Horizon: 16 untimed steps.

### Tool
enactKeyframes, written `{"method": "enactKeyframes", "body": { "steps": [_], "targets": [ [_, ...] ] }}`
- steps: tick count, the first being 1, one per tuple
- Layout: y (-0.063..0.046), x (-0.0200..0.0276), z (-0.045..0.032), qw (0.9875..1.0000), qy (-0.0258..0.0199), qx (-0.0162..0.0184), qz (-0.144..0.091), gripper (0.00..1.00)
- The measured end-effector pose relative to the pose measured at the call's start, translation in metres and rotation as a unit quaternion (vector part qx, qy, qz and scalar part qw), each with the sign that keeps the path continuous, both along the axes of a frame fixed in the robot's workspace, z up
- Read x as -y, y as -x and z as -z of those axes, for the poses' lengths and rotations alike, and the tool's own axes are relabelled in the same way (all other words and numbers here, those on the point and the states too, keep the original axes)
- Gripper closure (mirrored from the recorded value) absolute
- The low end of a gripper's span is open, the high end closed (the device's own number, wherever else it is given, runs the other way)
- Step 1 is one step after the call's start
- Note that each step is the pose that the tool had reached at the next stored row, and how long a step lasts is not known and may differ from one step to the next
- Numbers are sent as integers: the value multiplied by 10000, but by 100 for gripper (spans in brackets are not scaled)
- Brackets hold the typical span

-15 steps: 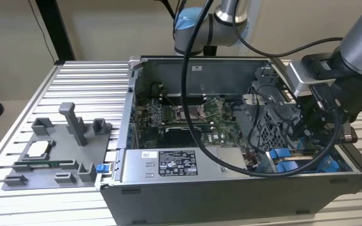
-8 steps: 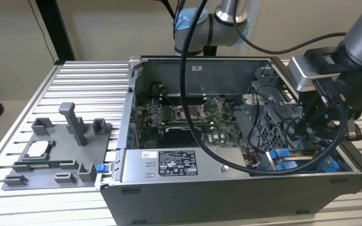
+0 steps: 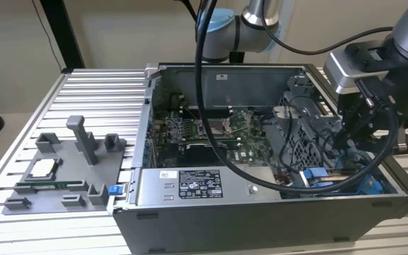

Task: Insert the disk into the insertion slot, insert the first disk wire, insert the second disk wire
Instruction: 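Insert the second disk wire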

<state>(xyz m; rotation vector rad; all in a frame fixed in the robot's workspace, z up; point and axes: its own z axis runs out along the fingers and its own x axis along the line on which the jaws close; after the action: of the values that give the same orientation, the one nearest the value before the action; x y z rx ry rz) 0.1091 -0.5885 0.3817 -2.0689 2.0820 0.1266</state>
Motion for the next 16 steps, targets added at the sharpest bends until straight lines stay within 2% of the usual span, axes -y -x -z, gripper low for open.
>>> {"method": "enactKeyframes", "body": {
  "steps": [2,7,10,12,16],
  "targets": [
    [3,36,0,10000,55,0,1,100],
    [4,132,0,9997,257,-11,1,100],
    [4,146,14,9994,338,-9,1,100],
    [4,147,47,9994,351,-1,1,100],
    [5,144,107,9994,351,38,3,100]
  ]
}}
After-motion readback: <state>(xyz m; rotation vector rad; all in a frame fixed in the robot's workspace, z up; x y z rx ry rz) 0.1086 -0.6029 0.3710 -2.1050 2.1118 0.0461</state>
